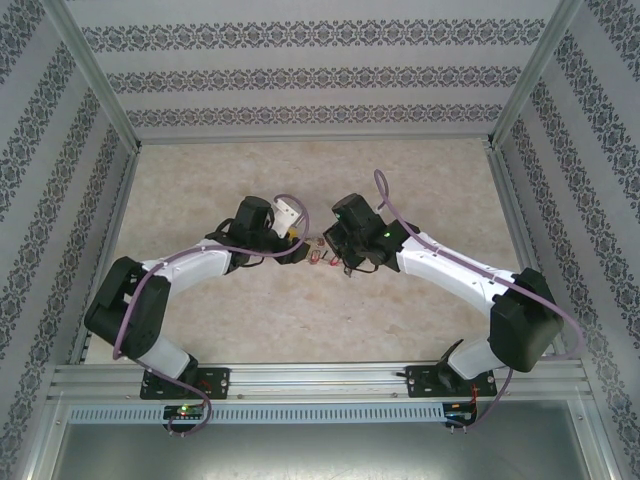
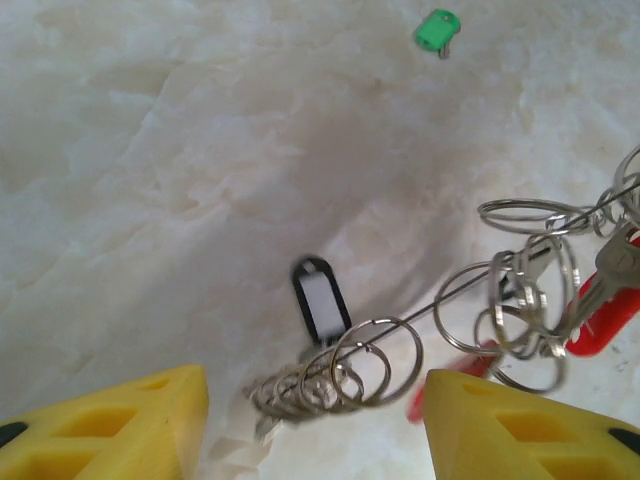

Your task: Put the keys on the keyring

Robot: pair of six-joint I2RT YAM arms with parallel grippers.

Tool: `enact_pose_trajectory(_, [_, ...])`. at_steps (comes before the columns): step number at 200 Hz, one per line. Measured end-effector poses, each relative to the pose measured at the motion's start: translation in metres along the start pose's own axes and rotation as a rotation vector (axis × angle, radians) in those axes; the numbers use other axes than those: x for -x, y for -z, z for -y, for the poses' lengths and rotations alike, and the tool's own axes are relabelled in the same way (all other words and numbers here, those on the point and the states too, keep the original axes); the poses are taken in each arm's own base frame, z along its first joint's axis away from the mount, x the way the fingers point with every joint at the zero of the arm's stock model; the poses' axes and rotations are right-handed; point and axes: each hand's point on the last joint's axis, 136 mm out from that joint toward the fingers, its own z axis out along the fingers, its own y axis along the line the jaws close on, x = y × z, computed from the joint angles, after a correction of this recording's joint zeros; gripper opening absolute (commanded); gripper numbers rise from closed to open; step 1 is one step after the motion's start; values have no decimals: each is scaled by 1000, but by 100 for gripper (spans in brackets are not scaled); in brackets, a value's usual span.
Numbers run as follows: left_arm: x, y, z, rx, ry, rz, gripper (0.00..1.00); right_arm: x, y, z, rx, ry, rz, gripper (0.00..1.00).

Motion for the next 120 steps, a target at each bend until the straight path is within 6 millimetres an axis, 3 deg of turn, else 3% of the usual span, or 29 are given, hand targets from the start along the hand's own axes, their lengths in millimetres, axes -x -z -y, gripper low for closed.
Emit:
enact_pose_trajectory(23, [7,-2,7,-78,-48,31,73,10,0,4,-16,-15,-5,0])
enact_pose_trajectory(57, [29,-1,22,-232,-129,75,74,28,1,8,-27,-20,-11,0])
enact_pose_trajectory(86, [48,2,37,-337,-189,109,75,20,-1,8,-24,46,-60,0])
enact_pose_trajectory(120, [45,-2,44,-412,-218,92,72,16,-2,9,-20,114,-98,0])
